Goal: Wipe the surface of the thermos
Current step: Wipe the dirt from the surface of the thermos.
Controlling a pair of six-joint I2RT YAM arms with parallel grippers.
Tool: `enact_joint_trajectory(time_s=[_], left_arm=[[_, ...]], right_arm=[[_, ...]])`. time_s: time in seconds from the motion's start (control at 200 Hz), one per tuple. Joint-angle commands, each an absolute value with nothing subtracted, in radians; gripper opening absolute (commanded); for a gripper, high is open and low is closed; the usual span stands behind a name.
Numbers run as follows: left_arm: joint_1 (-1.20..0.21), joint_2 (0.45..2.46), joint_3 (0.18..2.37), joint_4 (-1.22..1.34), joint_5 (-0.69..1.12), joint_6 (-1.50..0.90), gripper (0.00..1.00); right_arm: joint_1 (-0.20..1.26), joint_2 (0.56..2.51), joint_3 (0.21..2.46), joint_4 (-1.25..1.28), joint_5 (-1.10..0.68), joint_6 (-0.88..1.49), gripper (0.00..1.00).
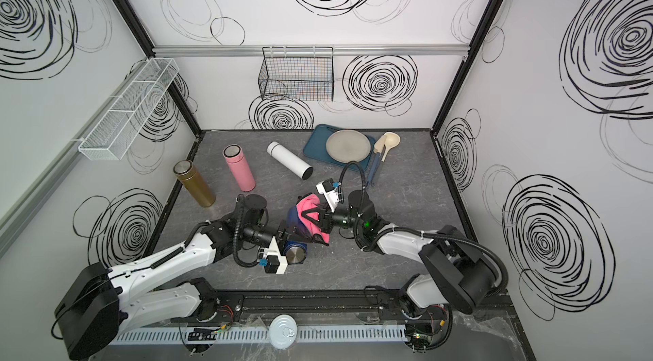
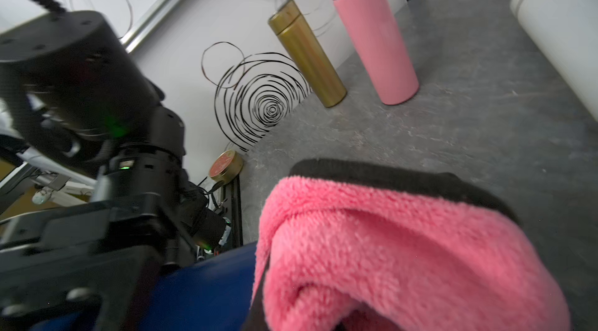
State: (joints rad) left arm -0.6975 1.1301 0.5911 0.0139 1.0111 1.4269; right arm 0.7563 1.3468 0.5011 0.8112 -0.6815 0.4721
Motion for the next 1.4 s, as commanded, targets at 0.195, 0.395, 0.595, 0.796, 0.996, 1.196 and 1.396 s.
enact_joint_trajectory(time_s=[0.195,0.395,0.595,0.796,0.996,1.196,1.396], left_arm=[[-0.689,1.149,0.675,-0.025,1.092,1.539,0.0],[-0.69,1.149,0.678,-0.038,1.085,1.546,0.0],[-0.695,1.161,0.695,-0.075,1.091,1.577,0.0],[-0.699,1.164,0.703,-0.101,1.087,1.599,0.0],[-0.709,1.158,0.701,-0.116,1.075,1.607,0.0],[-0.713,1.159,0.703,-0.126,1.071,1.624,0.0],[-0.721,1.164,0.713,-0.159,1.076,1.654,0.0]], right_arm=[[0.799,1.382,0.526,0.834,-0.711,0.422,0.0],[0.756,1.503,0.55,0.824,-0.769,0.426,0.0],[0.823,1.389,0.616,0.711,-0.76,0.356,0.0],[0.845,1.421,0.618,0.716,-0.736,0.333,0.0],[0.748,1.659,0.64,0.823,-0.853,0.422,0.0],[0.783,1.561,0.683,0.761,-0.896,0.384,0.0],[0.829,1.516,0.715,0.75,-0.938,0.361,0.0]])
